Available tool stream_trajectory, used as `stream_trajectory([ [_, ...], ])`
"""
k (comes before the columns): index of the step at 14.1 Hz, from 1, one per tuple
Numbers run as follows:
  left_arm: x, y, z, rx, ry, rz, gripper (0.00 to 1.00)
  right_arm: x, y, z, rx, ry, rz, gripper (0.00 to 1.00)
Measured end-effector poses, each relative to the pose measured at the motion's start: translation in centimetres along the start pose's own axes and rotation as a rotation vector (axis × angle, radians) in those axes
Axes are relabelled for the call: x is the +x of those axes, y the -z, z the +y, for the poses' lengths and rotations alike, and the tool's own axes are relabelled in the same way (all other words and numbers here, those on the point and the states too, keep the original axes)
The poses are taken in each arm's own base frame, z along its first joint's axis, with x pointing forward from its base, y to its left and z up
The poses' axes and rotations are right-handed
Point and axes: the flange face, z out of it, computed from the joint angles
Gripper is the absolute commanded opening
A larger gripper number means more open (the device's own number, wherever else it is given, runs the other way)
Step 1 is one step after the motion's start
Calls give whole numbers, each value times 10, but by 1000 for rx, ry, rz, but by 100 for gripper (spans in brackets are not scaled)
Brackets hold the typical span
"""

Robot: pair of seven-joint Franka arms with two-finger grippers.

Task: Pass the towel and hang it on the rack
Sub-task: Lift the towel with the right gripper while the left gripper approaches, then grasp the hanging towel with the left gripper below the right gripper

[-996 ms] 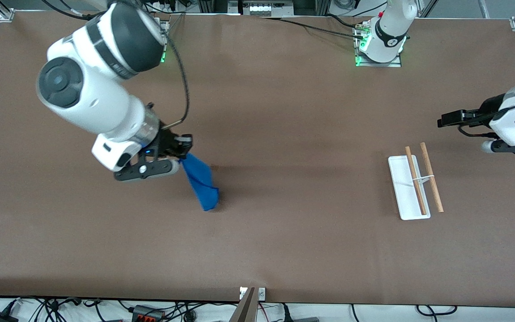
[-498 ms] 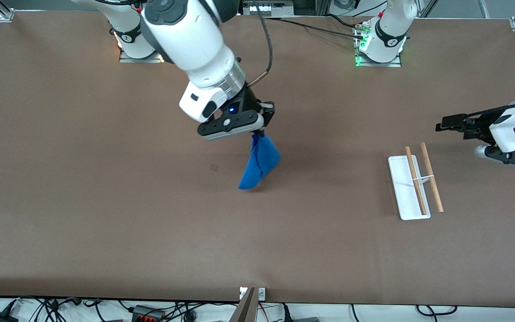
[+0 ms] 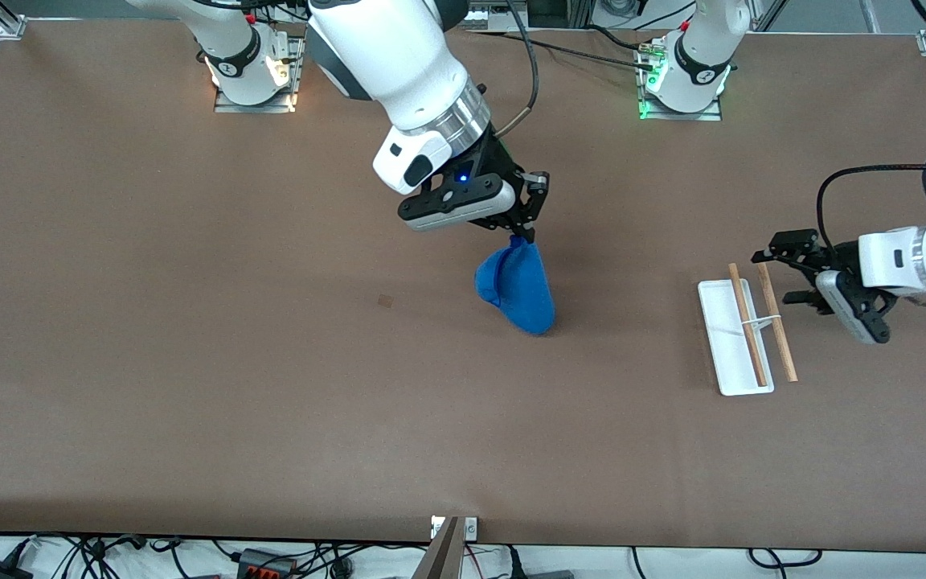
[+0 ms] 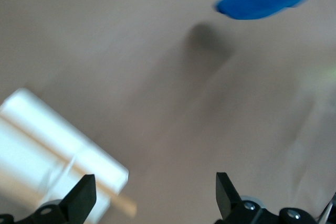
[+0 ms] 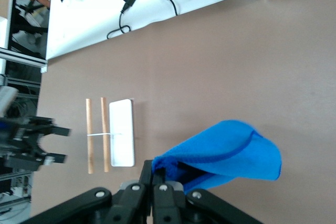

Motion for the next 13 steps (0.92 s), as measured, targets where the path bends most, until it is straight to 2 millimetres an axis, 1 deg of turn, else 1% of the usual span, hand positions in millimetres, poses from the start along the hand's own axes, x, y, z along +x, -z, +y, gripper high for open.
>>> stream_trajectory([
  [2,6,-36,-14,-92,-182,90,100,-8,-5,-7,20,-17,8,0],
  [4,21,-68,-19,-131,-326,160,100,-16,-9,-15,43,-32,16,0],
  [5,32,-80,-16,-137,-378,184,100,-20,-11,-19,55,-37,20,0],
  [7,56,-103,-4,-146,-488,241,100,-27,-15,-26,80,-51,30,0],
  [9,76,-137,5,-156,-602,294,100,-33,-21,-31,104,-73,40,0],
  [10,79,-153,4,-163,-634,300,100,-35,-22,-33,115,-84,46,0],
  [11,78,-165,1,-171,-655,299,100,-36,-24,-34,123,-89,51,0],
  [13,71,-179,-5,-186,-680,311,100,-36,-26,-34,127,-94,53,0],
])
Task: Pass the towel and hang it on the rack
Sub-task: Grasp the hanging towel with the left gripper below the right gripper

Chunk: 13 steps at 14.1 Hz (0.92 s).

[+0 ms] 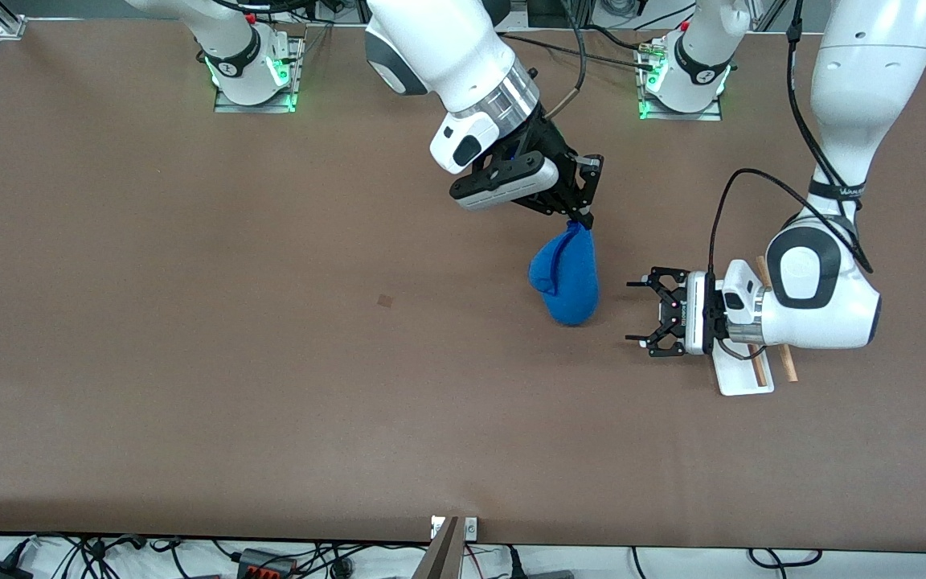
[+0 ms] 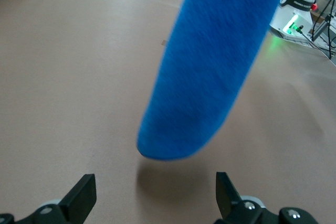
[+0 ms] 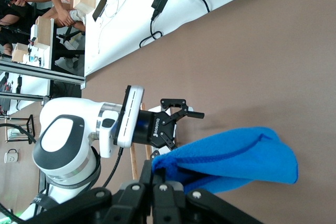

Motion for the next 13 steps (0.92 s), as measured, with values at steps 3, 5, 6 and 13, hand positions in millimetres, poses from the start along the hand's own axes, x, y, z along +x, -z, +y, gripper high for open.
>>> stream_trajectory([
  [3,-9,-24,10,-18,-39,77,100,-6,-1,-3,2,4,-6,0],
  [5,-11,-34,13,-9,-59,99,100,-10,-3,-4,1,6,-10,0],
  [6,-10,-39,13,2,-69,104,100,-10,-4,-3,0,6,-11,0],
  [13,-10,-79,26,28,-157,174,73,-10,-5,-3,-2,5,-12,0],
])
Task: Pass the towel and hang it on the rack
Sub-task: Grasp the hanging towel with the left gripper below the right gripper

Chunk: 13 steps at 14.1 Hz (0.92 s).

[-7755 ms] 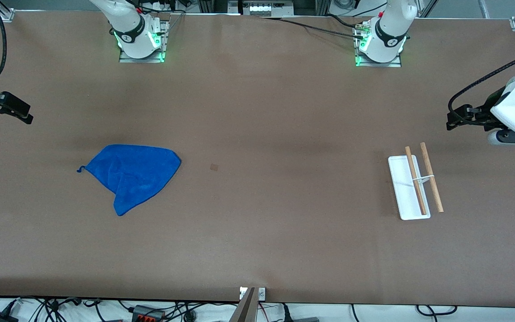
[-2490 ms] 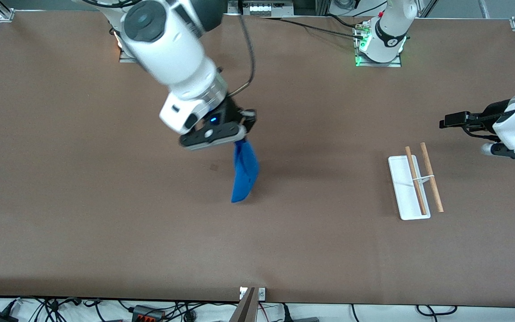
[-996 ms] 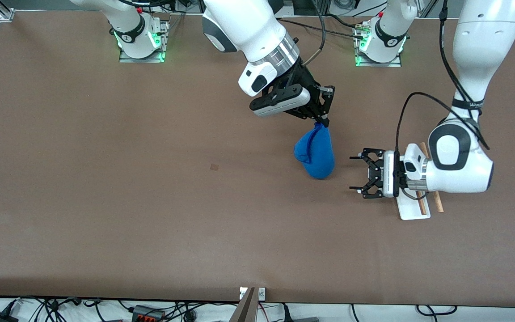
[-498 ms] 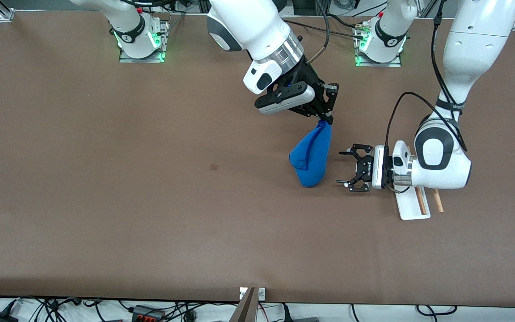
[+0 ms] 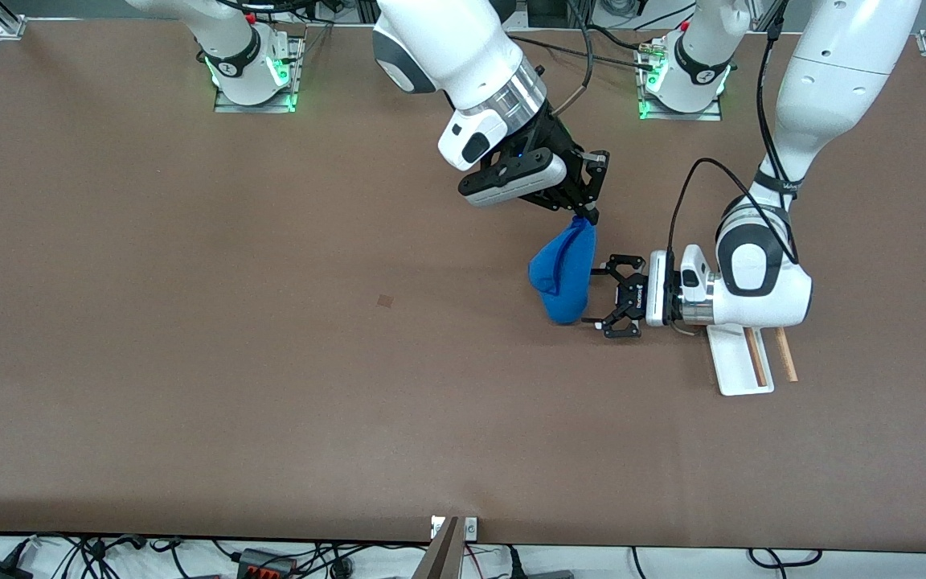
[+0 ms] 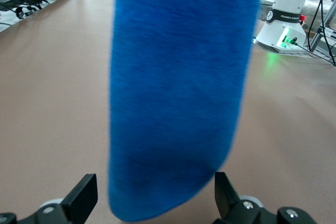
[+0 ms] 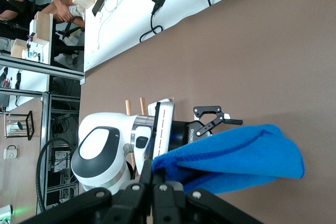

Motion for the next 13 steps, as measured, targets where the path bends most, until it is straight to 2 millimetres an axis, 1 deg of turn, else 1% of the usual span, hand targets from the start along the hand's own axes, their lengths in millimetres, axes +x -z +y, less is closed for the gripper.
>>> stream_trajectory([
  [1,1,-1,0,5,-12,9,61,0,-1,0,-1,0,0,0],
  [2,1,-1,-1,17,-21,24,54,0,-1,0,-1,0,-1,0],
  [3,2,-1,-1,29,-26,40,53,0,-1,0,-1,0,-1,0],
  [4,1,-2,0,35,-26,51,49,0,-1,1,-1,0,-1,0],
  [6,0,-4,1,37,-27,58,31,0,-1,1,-2,0,-1,0],
  [7,1,-5,2,36,-29,60,18,0,-1,1,-2,0,-1,0],
  [8,1,-6,2,34,-30,61,14,0,-1,1,-2,0,-1,0],
  [9,2,-7,2,32,-30,62,3,0,-1,1,-2,0,-1,0],
  [10,2,-8,2,32,-30,62,1,0,-1,1,-2,0,-1,0],
  [13,1,-7,2,37,-27,59,0,0,-1,1,-3,0,0,0],
])
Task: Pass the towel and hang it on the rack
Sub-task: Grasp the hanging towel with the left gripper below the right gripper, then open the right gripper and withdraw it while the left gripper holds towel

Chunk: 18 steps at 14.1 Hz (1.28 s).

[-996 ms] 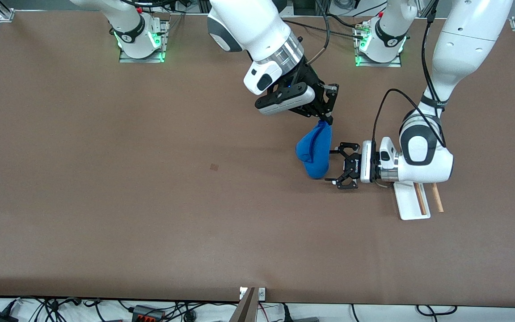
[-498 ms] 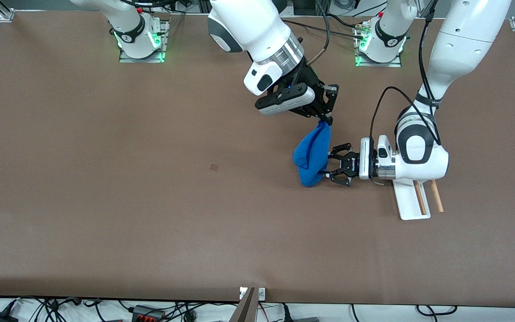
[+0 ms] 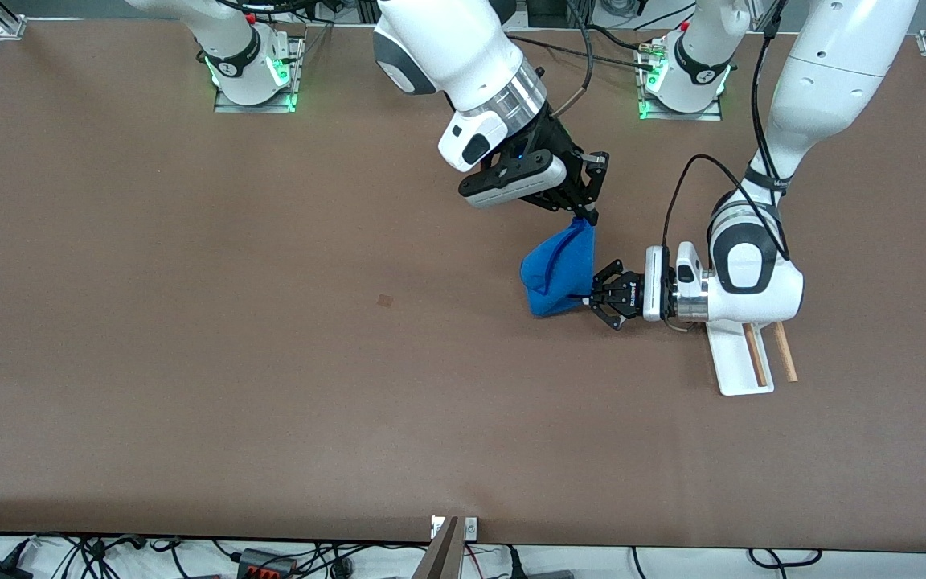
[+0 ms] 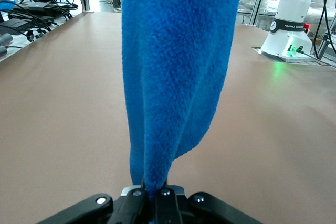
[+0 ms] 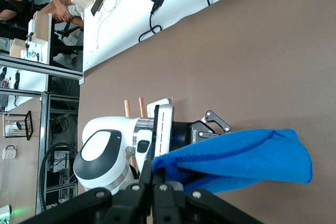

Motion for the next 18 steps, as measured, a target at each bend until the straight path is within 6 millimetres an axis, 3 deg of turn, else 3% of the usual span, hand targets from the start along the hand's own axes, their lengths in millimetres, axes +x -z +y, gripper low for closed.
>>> stream_trajectory([
  [2,4,6,-2,10,20,-8,0,1,0,0,-1,0,2,0],
  [3,8,11,-4,4,36,-30,0,1,0,1,-1,0,3,65],
  [4,15,19,-8,-6,52,-69,0,2,0,1,-2,0,4,100],
  [8,42,58,-25,-26,117,-223,0,14,-4,16,-65,4,-2,100],
  [10,52,75,-31,-51,148,-324,0,33,-8,43,-193,72,-31,100],
  [13,60,104,-36,-66,253,-433,0,77,-1,99,-415,176,-97,100],
  [15,61,131,-39,-48,309,-493,0,112,18,141,-552,234,-162,100],
  [18,61,186,-44,1,363,-545,0,174,70,202,-653,212,-227,100],
])
